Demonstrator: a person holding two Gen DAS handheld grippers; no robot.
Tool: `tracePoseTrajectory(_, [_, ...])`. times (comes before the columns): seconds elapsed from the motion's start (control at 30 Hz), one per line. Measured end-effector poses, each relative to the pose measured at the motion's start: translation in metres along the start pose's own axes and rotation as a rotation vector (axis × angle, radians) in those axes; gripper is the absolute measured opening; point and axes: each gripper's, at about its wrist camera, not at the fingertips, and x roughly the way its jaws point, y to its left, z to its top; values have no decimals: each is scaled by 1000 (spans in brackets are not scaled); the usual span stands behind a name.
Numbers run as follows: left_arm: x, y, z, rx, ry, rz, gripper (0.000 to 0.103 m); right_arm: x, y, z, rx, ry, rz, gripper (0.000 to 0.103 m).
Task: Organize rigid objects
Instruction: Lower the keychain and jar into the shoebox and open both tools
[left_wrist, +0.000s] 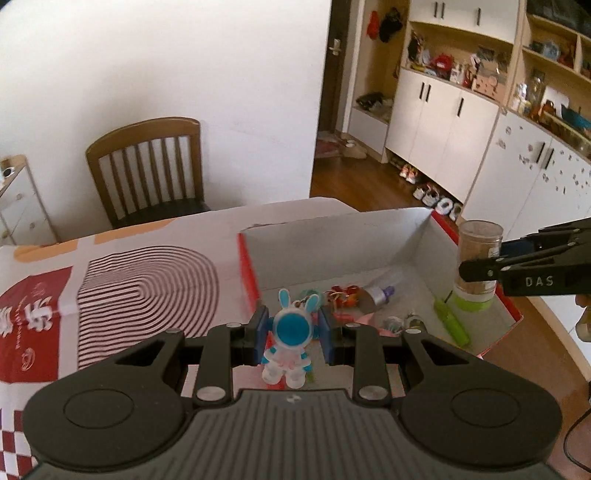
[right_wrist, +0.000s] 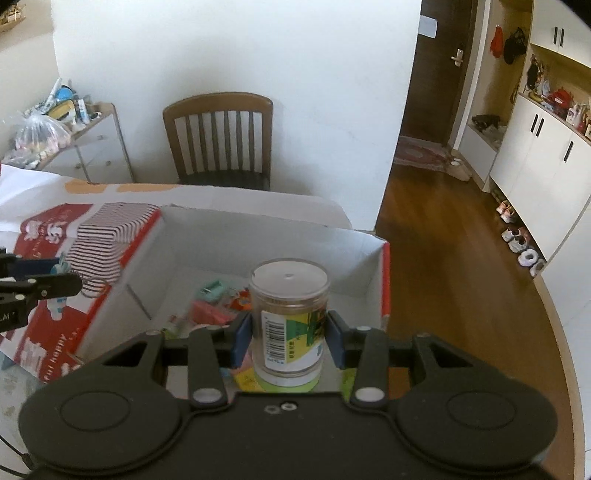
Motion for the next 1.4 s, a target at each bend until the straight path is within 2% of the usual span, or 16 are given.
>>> tracePoseTrajectory(0.27, [41, -30, 10, 88, 70, -9, 28, 18, -6, -3, -22, 20, 24, 42])
tracePoseTrajectory(0.6, [92, -49, 6, 171, 178, 48, 28, 53, -1, -6, -110, 97, 13, 42])
tracePoseTrajectory(1.03, [135, -58, 2, 182, 304, 60, 28, 86, 3, -13, -167, 189, 42, 42])
tracePoseTrajectory(1.4, [154, -48, 7, 129, 400, 51, 28, 96, -2, -4, -134, 193, 81, 43])
